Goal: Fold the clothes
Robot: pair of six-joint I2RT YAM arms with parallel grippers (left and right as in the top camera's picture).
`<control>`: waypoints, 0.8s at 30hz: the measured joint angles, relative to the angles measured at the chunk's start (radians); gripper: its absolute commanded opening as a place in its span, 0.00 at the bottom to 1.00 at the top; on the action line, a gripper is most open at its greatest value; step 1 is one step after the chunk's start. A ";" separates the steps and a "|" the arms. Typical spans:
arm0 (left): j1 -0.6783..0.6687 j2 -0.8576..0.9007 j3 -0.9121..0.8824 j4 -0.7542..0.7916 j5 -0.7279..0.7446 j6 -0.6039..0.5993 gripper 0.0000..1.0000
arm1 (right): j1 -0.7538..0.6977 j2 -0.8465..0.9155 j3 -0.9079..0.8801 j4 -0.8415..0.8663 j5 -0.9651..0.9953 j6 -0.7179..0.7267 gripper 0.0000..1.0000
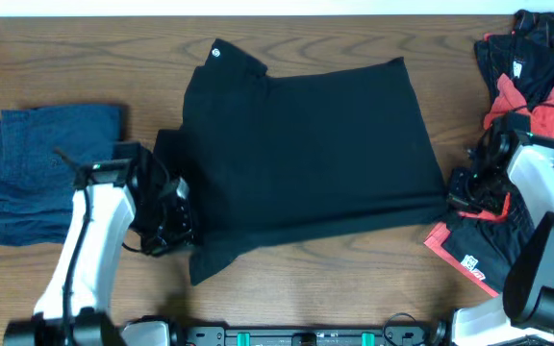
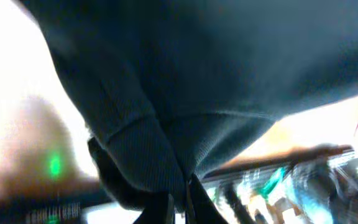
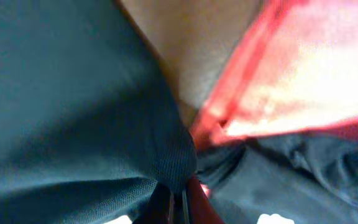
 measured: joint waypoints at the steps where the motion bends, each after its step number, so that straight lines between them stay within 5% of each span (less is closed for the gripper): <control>1: 0.003 -0.017 0.000 0.039 0.000 -0.007 0.06 | 0.000 -0.004 0.000 0.030 -0.022 -0.004 0.01; 10: 0.024 -0.031 -0.001 0.389 0.000 -0.145 0.06 | 0.006 -0.005 -0.002 0.286 -0.177 -0.043 0.01; 24: 0.026 0.182 -0.001 0.633 0.000 -0.261 0.06 | 0.042 -0.005 -0.002 0.418 -0.191 -0.047 0.01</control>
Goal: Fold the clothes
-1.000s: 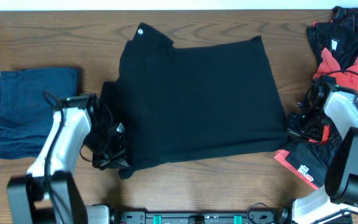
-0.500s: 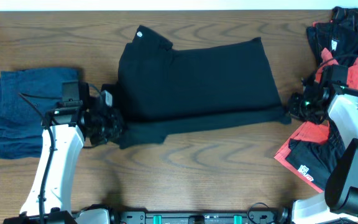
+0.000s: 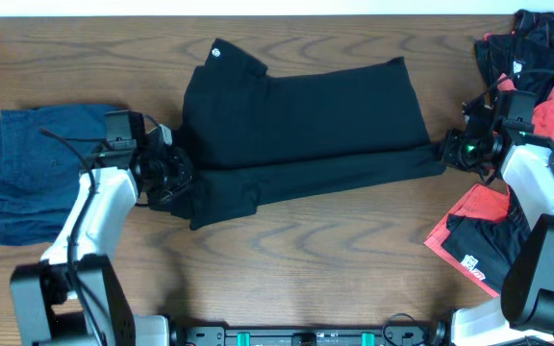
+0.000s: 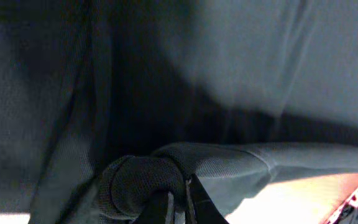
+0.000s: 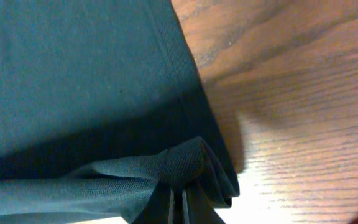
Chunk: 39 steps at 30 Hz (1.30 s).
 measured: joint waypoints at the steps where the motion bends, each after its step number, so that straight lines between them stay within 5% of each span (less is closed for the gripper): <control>1: 0.000 0.008 0.000 0.014 0.000 -0.002 0.06 | 0.005 0.000 0.000 0.003 0.002 0.000 0.01; 39: 0.001 0.013 0.000 0.156 -0.077 -0.022 0.17 | 0.091 0.044 -0.002 0.150 0.101 0.013 0.07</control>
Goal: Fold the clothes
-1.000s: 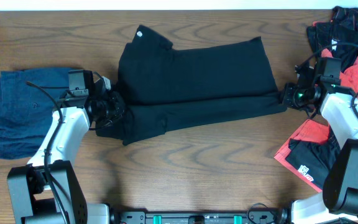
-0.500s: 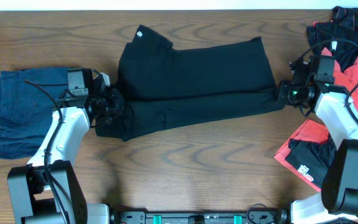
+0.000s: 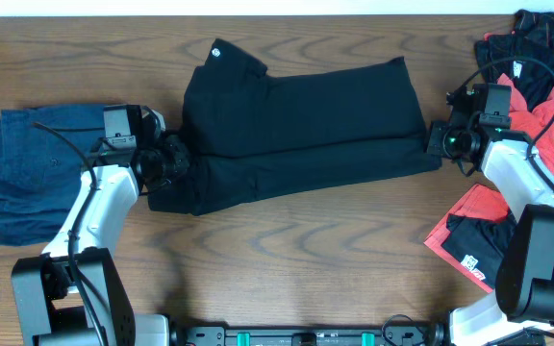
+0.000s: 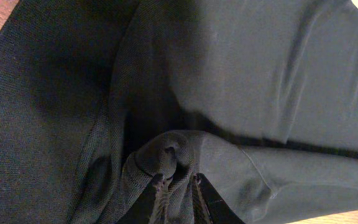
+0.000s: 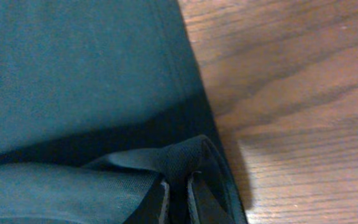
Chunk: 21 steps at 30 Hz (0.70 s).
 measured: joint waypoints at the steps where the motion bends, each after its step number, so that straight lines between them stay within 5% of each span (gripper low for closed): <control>1: 0.000 0.000 0.000 -0.003 0.000 0.000 0.17 | 0.000 0.000 0.000 0.008 -0.008 0.000 0.07; 3: 0.000 0.000 0.000 -0.024 -0.002 0.000 0.17 | 0.000 0.000 0.000 0.022 -0.024 0.003 0.06; 6: 0.000 0.000 0.000 -0.093 0.005 0.005 0.32 | 0.000 0.000 0.000 0.037 -0.036 0.012 0.06; 13: -0.005 0.000 0.000 -0.178 0.080 0.010 0.42 | 0.000 0.000 -0.001 0.043 -0.046 0.017 0.05; 21: -0.058 0.000 0.000 -0.179 0.002 0.023 0.45 | 0.000 0.000 -0.001 0.040 -0.047 0.019 0.04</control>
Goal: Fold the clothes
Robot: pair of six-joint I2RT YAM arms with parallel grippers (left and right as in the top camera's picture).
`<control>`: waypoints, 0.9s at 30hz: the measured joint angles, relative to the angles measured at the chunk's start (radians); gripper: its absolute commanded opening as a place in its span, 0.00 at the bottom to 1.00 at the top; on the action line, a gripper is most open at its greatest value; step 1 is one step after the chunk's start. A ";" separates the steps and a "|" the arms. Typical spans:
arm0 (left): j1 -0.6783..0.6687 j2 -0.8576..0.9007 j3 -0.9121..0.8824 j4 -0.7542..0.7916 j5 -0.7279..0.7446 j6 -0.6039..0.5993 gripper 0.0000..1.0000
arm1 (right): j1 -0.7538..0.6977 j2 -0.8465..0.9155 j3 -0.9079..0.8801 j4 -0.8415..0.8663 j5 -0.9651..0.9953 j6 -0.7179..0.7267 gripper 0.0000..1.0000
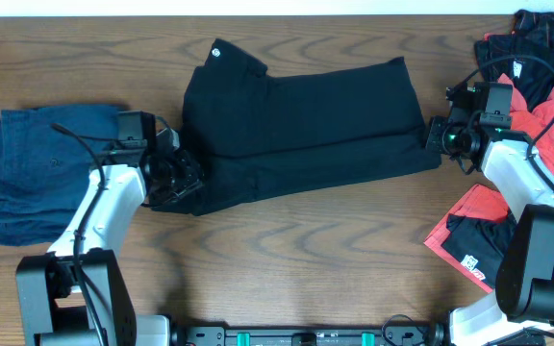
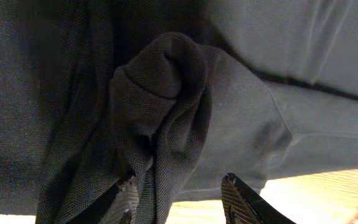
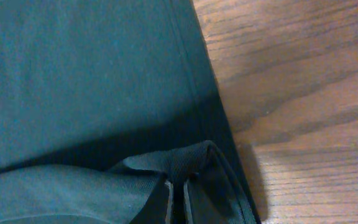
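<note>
A black garment (image 1: 306,115) lies folded lengthwise across the middle of the table, with its front edge doubled back over itself. At its left end my left gripper (image 1: 176,178) stands open. In the left wrist view a bunched corner of black fabric (image 2: 160,93) lies loose against the left finger, with the left gripper (image 2: 182,186) spread wide. At the right end my right gripper (image 1: 436,139) is shut on the folded hem. The right wrist view shows the right gripper (image 3: 178,186) pinching a ridge of the black garment (image 3: 73,74).
A folded blue garment (image 1: 46,173) lies at the left, close to my left arm. A heap of red and black clothes (image 1: 537,58) sits at the back right. More of it (image 1: 474,245) lies under my right arm. Bare wood fills the front middle.
My left gripper has opened and let go of the bunched corner, and it sits slightly further right and forward. My right gripper still pinches the hem at the right end.
Both grippers first held the garment's front corners near the table's front. Then those corners were further back, over the garment, making a lengthwise fold. Then they were low on the cloth. Now the left corner lies released.
</note>
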 measured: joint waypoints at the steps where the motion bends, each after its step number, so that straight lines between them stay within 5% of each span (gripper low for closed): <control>1: -0.007 0.000 0.000 0.000 -0.006 0.000 0.45 | 0.000 0.000 0.000 -0.001 0.000 0.000 0.04; 6: -0.044 0.000 0.000 0.000 -0.067 -0.001 0.34 | 0.000 0.000 0.000 -0.002 -0.001 0.000 0.03; 10: -0.060 0.000 0.000 0.001 -0.119 0.000 0.06 | 0.000 0.000 0.000 -0.009 -0.002 0.001 0.02; 21: -0.061 0.011 0.004 0.084 -0.151 0.003 0.06 | 0.000 0.000 0.000 -0.013 -0.002 0.001 0.01; 27: -0.060 0.011 0.037 0.295 -0.158 -0.017 0.06 | 0.000 0.000 0.000 -0.013 -0.002 0.001 0.01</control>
